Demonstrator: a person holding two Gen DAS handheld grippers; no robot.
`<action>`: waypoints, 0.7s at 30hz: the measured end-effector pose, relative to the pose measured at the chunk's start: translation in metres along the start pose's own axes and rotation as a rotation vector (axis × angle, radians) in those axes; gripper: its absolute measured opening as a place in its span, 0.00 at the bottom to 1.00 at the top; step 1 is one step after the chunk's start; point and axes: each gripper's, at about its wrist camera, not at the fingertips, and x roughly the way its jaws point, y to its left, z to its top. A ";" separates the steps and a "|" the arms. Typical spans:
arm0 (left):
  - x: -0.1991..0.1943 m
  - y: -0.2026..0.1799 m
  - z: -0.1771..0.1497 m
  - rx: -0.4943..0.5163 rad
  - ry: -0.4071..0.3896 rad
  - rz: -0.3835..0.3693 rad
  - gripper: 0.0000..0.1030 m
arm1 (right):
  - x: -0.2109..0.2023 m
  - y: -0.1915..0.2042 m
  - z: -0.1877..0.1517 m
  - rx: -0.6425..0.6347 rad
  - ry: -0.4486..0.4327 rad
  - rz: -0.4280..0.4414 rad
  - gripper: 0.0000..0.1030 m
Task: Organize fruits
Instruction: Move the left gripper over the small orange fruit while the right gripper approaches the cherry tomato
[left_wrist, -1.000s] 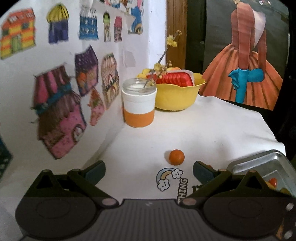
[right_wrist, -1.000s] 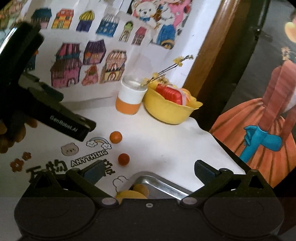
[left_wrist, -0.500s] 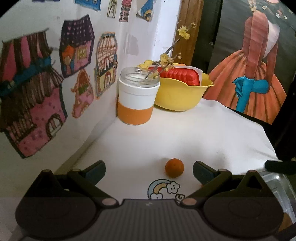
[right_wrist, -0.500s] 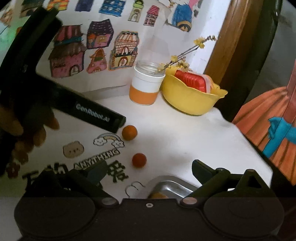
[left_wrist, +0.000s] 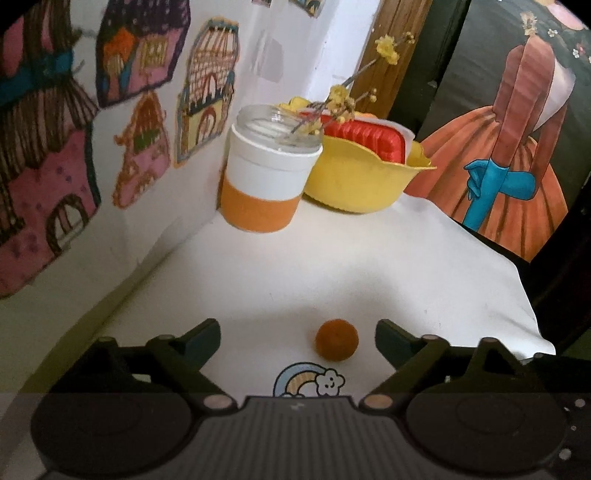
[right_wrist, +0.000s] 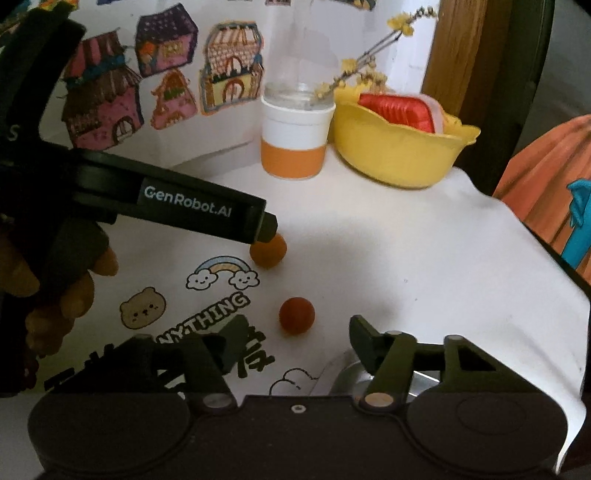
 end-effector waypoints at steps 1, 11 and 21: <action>0.001 0.001 -0.001 -0.007 0.005 -0.006 0.86 | 0.002 -0.001 0.001 0.006 0.004 0.005 0.57; 0.008 -0.005 -0.005 0.011 0.018 -0.056 0.68 | 0.014 -0.006 0.007 0.027 0.036 0.029 0.41; 0.018 -0.008 -0.004 0.015 0.042 -0.071 0.47 | 0.022 -0.011 0.012 0.051 0.069 0.034 0.34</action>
